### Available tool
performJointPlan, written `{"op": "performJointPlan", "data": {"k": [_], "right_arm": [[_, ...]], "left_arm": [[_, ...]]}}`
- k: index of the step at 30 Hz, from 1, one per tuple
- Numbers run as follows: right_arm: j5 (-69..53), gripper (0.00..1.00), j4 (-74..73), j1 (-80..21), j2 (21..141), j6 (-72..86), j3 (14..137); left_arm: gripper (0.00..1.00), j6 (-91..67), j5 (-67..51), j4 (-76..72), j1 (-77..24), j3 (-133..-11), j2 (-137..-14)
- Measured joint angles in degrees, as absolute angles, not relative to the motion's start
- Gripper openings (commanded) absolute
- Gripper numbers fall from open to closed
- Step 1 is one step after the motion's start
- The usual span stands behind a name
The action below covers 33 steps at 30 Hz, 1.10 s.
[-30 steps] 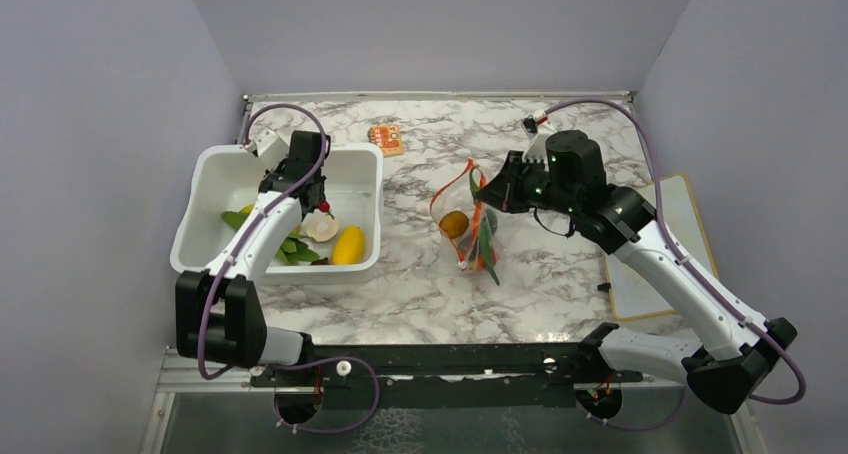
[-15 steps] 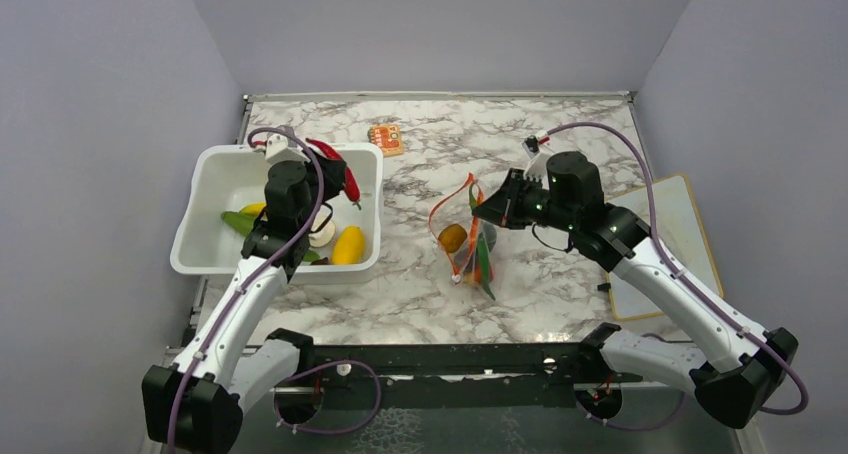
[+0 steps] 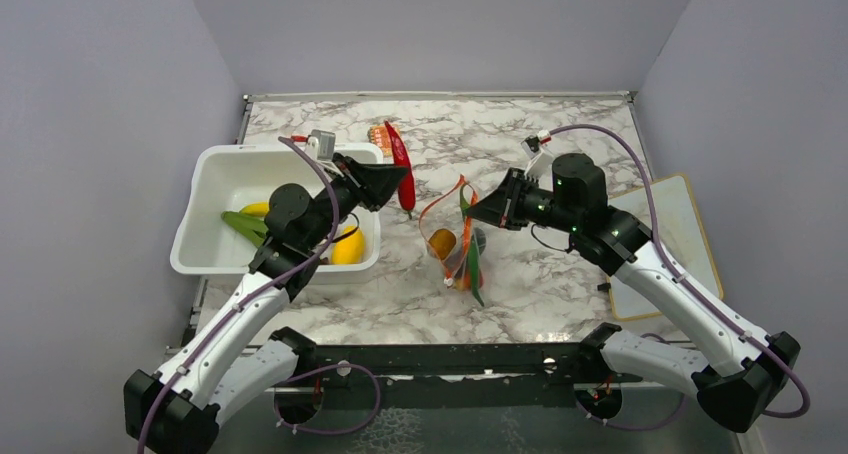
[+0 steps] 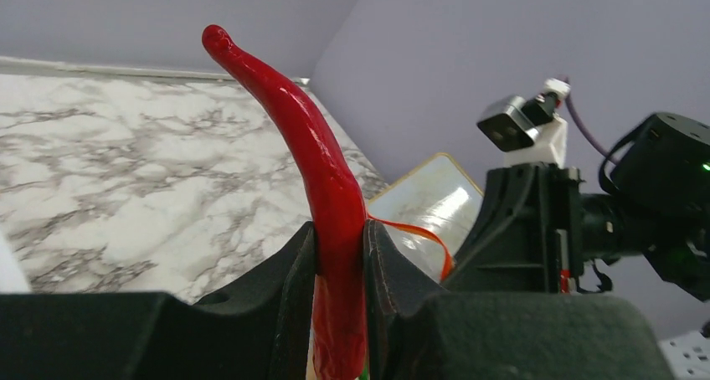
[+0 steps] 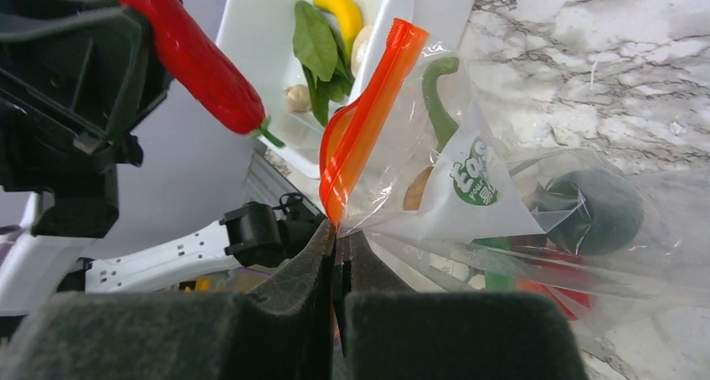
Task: Place the food in the zip-top bag and seal the zipper
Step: Place the fake vegetable in the zipper food storage bag.
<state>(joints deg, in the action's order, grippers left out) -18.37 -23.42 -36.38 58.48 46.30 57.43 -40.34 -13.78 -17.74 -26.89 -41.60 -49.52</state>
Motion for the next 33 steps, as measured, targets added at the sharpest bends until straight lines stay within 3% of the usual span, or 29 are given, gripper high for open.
{"op": "performJointPlan", "data": {"k": [16,33], "right_arm": [[-21.9,0.01,-19.2,-36.4,59.9,49.2,59.5],[-22.9,0.01,-16.6,-36.4,59.9,49.9,60.3]], "left_arm": [[0.00,-38.0,-16.5,-33.1,-40.8,-35.8,-52.3],[0.01,-29.7,-14.8,-37.4,-44.7,-28.0,-54.3]]}}
